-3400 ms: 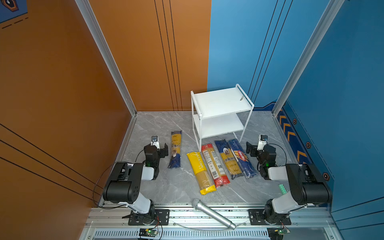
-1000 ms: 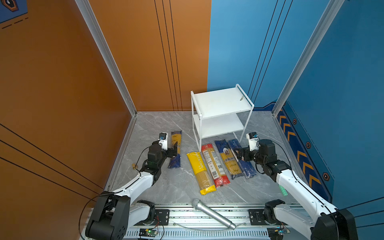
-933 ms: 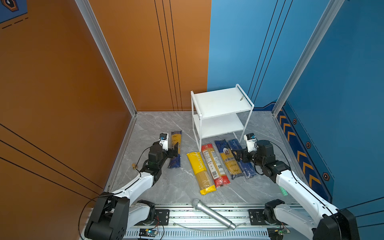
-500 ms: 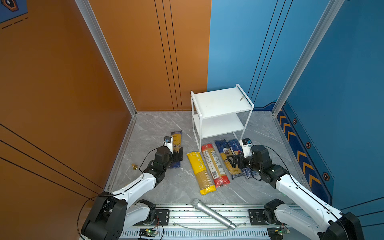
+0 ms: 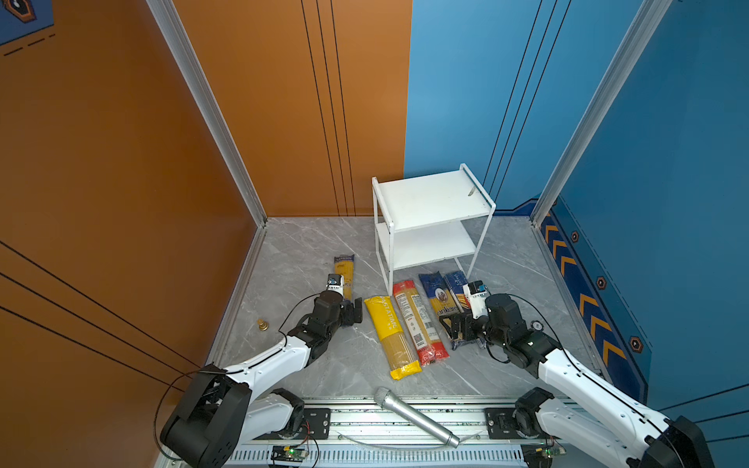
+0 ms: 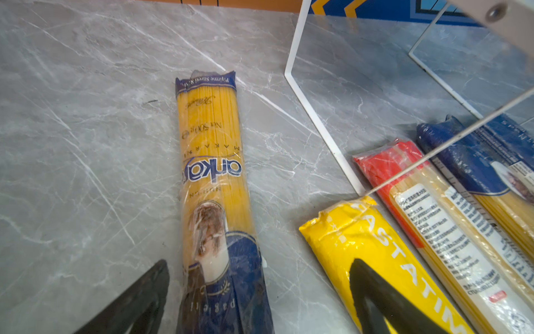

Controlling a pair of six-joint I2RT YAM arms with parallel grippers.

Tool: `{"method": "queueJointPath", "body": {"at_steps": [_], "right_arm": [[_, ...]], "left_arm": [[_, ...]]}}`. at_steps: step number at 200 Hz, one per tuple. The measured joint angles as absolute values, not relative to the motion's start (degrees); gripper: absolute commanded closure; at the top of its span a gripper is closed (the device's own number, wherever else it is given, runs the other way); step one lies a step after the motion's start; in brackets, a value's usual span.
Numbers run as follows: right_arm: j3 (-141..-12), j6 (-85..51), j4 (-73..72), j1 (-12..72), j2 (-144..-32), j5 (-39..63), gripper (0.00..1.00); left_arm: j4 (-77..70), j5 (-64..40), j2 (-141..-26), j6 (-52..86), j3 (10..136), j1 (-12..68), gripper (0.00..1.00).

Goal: Arrange pasta packages on shelves
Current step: Pick up the pasta bag from the middle-left of the table.

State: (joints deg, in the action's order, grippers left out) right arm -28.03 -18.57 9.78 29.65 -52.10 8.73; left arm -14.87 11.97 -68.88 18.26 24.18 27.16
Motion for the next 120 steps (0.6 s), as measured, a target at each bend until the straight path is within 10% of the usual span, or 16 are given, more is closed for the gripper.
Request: {"method": "queueJointPath", "body": {"at_steps": [120], "right_arm": [[-27.92,-19.00,5.32,32.47,-57.91,5.98,0.00]], "left_arm": [[-5.17,14.61,-71.96,20.47,27.33,28.21,0.02]]}}
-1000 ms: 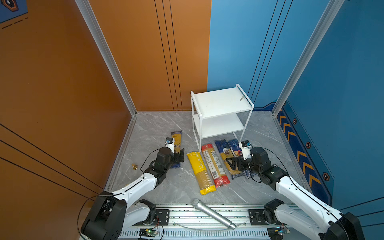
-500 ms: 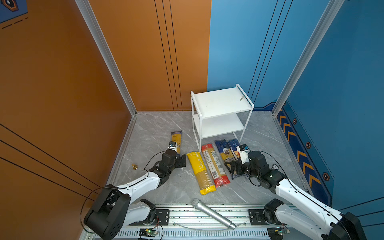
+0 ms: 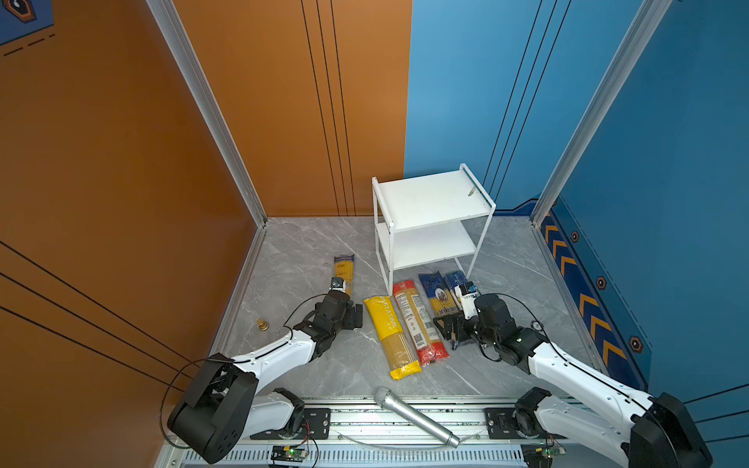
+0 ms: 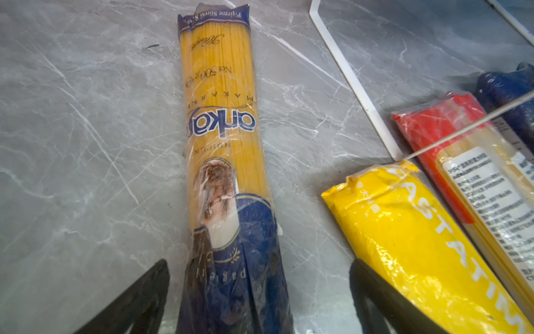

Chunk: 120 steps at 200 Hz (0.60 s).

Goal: Arrange pasta packages on shelves
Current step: Pick up the pasta bag from the middle-left of the table.

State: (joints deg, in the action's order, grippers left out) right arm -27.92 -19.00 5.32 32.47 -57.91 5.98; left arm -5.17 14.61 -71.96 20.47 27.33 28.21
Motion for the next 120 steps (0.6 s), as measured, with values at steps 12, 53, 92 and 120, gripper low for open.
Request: {"method": "queueJointPath", "body": {"at_steps": [12,53,92,120], "right_arm": [[-27.92,-19.03,5.32,32.60,-57.93,5.72,0.00],[-27.92,-19.03,5.32,32.86,-57.93,5.10,0.01],[-27.92,-19.16,5.32,33.08,-58.00,4.43,0.01],[-27.92,-19.14,5.32,33.12,-58.11,4.25,0.01]], "left_arm": [[-4.29,14.61,-72.31,20.49,27.53,28.21,0.02],[-2.04,14.55,-74.89,21.21,28.58,28.14,0.02],[-0.56,14.37,-77.60,22.20,29.89,28.03,0.02],[0.34,14.28,-79.11,22.41,30.89,27.75,0.02]]}}
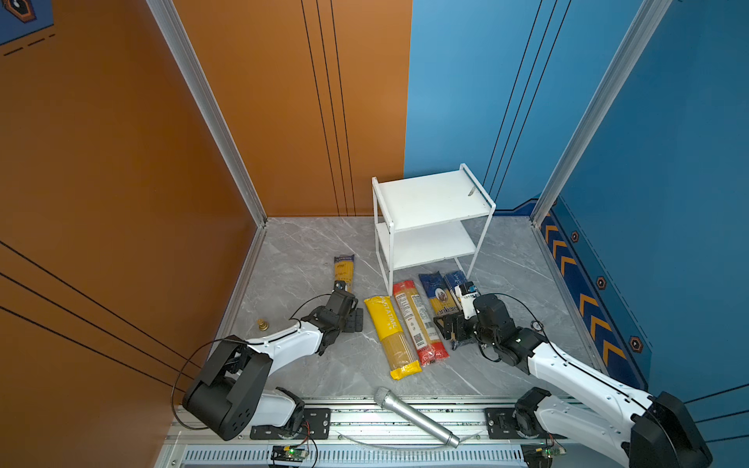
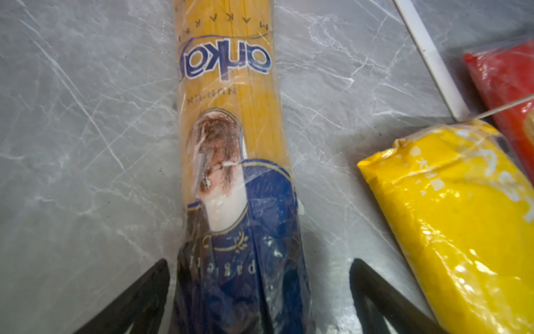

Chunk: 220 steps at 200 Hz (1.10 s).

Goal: Arrange pasta packages on shelves
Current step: Pick up the pasta bag from the middle-left of the table.

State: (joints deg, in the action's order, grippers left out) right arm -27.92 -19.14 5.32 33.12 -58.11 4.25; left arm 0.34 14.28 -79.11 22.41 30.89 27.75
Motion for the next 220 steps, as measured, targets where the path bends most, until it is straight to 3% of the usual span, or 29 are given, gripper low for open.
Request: {"method": "queueJointPath", "body": {"at_steps": [25,52,96,117,220], "right_arm": [[-27.92,-19.14,5.32,33.23,-58.43,4.25,0.01],[-27.92,-19.14,5.32,33.39,-58.85,4.23,0.01],[-27.92,-19.14,5.32,33.43,-59.64,4.23,0.01],[-27.92,-19.14,5.30,33.43,-59.92,4.25,0.01],[-27.92,-19.14,5.06,33.50,-60.25,4.25,0.03]], "left_arm": [[0.89,13.91,-79.88,22.59,31.38,27.75,0.00],[1.15,13.52,-80.38,22.85,31.57,27.46,0.06],[1.37,13.47,-80.73,23.00,31.75,26.55,0.05],[2.37,13.47,-81.80,23.07,32.82,26.02,0.00],[4.75,15.64,-85.12,26.74,35.33,25.76,0.02]]}}
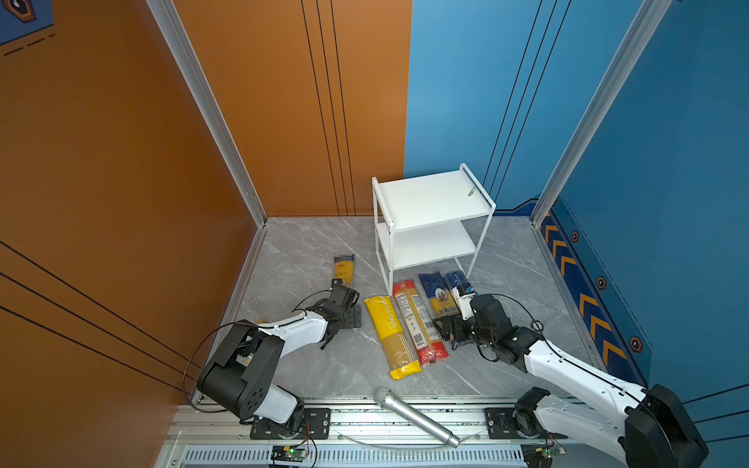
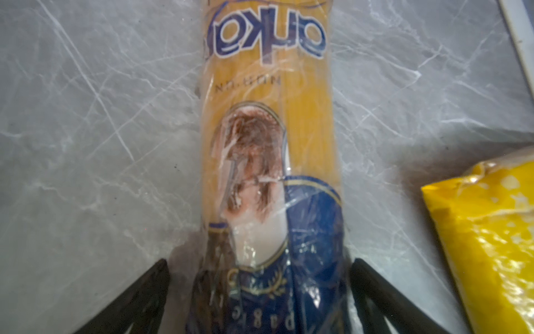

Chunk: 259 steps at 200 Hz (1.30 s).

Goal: Arrange pasta packages on shelves
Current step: Pick up the pasta bag from the middle-left of the table.

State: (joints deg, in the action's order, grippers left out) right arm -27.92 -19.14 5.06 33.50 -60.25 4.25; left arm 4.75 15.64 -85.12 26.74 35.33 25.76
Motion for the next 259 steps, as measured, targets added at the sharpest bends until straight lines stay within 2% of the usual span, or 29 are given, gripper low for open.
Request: {"method": "queueJointPath", "body": {"at_steps": [35,57,62,76,111,169,186,216,222,248,251,259], "right_arm": [[-27.92,-19.14,4.97,33.76,-60.25,4.25,0.03],[-27.92,-19.14,4.93,33.76,-60.25,4.25,0.03],[-27.92,-19.14,4.93,33.76,-60.23,4.25,0.03],[-27.92,-19.14,4.93,33.76,-60.25,4.25,0.03],[-27.92,-19.14,4.91,33.76,-60.29,4.25,0.03],[-27.92,-19.14,4.93,33.80,-60.55,4.25,0.03],[-27.92,-19.14,4.93,33.80,-60.55,4.25,0.03],[-27.92,-19.14,4.93,33.80,-60.55,4.25,0.03],[-27.92,-19.14,4.93,33.80,-60.55,4.25,0.03],[-27.92,-19.14,4.95,33.80,-60.55,4.25,0.02],[-27.92,-19.14,4.95,33.80,-60.55,4.25,0.03],[-27.92,-19.14,4.97,33.80,-60.55,4.25,0.03]], "left_arm": [[4.73,16.49,-85.25,28.01,35.33,25.76,0.00],[4.73,16.58,-85.27,28.51,35.33,25.76,0.12],[4.80,16.62,-85.27,28.38,35.33,25.76,0.19],[4.67,16.58,-85.27,28.36,35.33,25.76,0.27],[4.54,16.36,-85.27,28.36,35.33,25.76,0.35],[4.32,16.05,-85.25,28.42,35.33,25.76,0.57],[4.34,15.97,-84.93,28.36,35.42,25.76,0.70],[4.45,15.00,-84.44,28.51,36.14,25.34,0.83],[4.45,14.87,-84.44,28.53,36.14,25.21,0.89],[4.75,14.33,-84.66,28.56,36.49,25.02,0.95],[4.75,14.26,-84.68,28.56,36.53,24.97,1.00],[4.75,13.91,-84.84,28.58,36.73,24.82,1.00]]}}
